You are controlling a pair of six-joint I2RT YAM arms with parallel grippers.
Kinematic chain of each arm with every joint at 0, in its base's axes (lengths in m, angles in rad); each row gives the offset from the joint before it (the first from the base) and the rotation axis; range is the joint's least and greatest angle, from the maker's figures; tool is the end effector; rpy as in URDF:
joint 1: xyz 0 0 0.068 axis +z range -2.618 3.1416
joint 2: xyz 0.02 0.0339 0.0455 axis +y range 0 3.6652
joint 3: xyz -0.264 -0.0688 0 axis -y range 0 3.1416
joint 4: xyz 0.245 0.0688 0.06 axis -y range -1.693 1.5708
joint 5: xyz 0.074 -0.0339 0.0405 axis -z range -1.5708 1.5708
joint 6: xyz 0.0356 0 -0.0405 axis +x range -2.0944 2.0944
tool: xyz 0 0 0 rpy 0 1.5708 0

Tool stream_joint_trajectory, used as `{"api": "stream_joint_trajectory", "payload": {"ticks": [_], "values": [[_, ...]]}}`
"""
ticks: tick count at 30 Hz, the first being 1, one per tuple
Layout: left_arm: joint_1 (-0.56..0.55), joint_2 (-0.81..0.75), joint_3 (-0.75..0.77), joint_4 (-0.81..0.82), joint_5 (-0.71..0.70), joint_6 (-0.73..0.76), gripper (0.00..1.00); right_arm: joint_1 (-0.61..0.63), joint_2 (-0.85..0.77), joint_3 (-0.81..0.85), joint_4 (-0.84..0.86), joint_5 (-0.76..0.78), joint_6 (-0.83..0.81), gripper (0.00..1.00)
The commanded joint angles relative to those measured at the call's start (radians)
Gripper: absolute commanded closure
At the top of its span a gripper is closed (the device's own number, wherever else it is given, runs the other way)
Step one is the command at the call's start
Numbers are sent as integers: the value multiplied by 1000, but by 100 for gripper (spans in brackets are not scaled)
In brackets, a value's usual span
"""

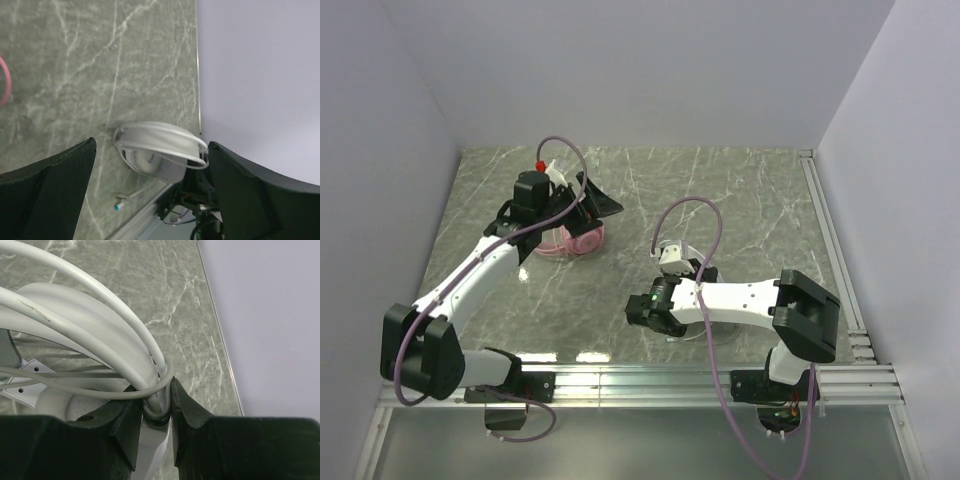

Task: Wrap the headphones
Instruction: Pass the headphones from the right arm to the left

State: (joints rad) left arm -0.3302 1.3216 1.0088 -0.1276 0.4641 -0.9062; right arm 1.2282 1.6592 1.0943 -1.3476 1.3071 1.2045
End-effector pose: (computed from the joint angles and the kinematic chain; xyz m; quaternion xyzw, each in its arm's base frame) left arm 0.2807 -0.1131 0.3059 -0.1153 0.8230 -0.4604 0.3122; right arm 0.1179 0.2281 0.2175 -0.1126 0.7811 -0.3345 0.5151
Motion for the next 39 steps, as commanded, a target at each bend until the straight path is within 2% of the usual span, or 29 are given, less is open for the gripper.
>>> {"api": "stream_joint_trajectory", "payload": {"ticks": [1,3,4,6,9,12,15,20,22,28,32,39], "values": [[-13,-90,-30,43,28,-95,1,11,-4,50,-96,115,72,100],[-24,-120,-30,43,30,-22,1,13,10,53,-96,126,72,100],[-33,-148,-18,13,-34,15,1,14,14,55,-96,133,73,100],[-33,-150,-12,-32,-47,90,1,19,27,56,-97,146,76,100],[-30,-35,54,-131,56,78,1,27,45,61,-96,159,78,100],[-68,17,74,-130,90,-2,1,27,63,72,-96,167,78,99],[-105,-2,70,-182,-63,-138,1,27,74,84,-96,170,73,99],[-125,21,51,-204,-24,-281,1,27,85,95,-96,169,69,99],[-139,22,54,-227,-53,-336,1,28,88,96,-96,169,72,99],[-150,22,-85,-55,14,-591,5,28,83,96,-96,172,75,99],[-176,73,-52,-44,28,-628,6,27,85,90,-97,172,75,99],[-221,186,11,-15,57,-692,22,30,79,88,-96,179,78,99]]}}
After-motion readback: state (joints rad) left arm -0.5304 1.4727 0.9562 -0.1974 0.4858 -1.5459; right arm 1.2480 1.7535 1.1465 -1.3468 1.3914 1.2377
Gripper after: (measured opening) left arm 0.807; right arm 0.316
